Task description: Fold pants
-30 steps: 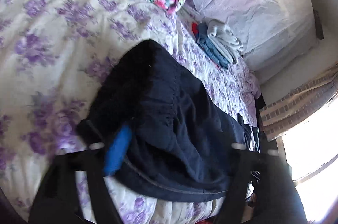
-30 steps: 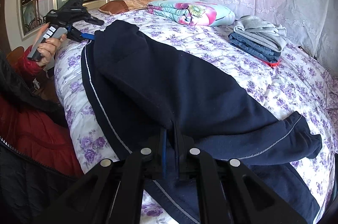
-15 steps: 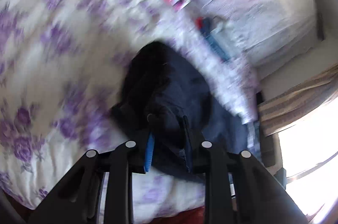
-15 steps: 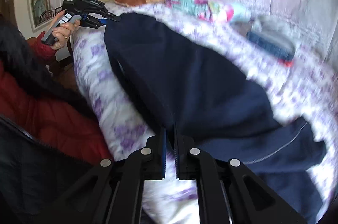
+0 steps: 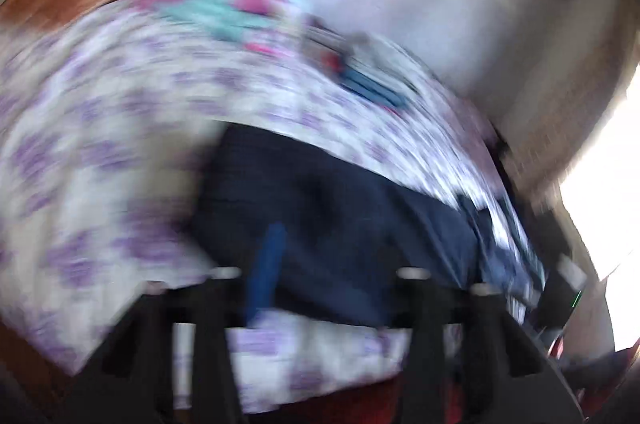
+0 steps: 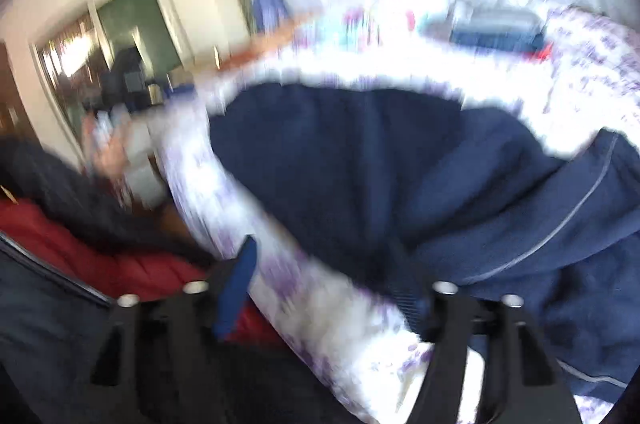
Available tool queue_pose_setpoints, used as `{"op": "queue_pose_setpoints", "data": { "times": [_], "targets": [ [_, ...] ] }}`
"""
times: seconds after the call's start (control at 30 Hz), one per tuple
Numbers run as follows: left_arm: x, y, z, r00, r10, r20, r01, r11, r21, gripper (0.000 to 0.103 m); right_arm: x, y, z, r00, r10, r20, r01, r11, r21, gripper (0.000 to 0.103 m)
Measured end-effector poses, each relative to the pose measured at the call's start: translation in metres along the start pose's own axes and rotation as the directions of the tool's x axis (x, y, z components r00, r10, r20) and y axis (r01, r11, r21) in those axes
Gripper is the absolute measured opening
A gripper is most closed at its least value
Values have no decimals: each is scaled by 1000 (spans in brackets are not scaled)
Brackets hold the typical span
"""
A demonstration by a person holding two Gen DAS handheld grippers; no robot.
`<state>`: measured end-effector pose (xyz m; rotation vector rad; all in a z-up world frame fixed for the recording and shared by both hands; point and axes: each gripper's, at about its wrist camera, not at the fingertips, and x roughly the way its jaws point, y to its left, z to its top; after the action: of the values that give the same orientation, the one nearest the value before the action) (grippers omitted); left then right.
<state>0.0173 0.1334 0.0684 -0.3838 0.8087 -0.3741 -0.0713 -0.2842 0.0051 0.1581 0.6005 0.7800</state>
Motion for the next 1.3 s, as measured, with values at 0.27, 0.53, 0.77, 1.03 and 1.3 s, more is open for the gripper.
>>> {"op": "queue_pose_setpoints", "data": {
  "times": [0.27,0.53,0.77,1.03,1.3],
  "targets": [
    [129,-124,-31,966,-87,-243,156,947,282,67,-11,-114,75,817,-576,3,529,754,390,92],
    [171,-132,-76,976,-38,-213,111,932,346,84,88,-201,90,484,-767,-421,874,409,261,94],
    [171,-131,-83,984,-28,-177,100,907,409,94,86,-208,60,467,-789,-400,884,403,237,69],
    [168,-131,-81,983,-54,-176,122,908,401,96,-1,-205,50,690,-708,-152,645,506,573,8],
    [167,-129,-81,981,-64,-182,132,910,393,97,-143,-148,-16,739,-662,129,348,538,768,7]
  ]
}}
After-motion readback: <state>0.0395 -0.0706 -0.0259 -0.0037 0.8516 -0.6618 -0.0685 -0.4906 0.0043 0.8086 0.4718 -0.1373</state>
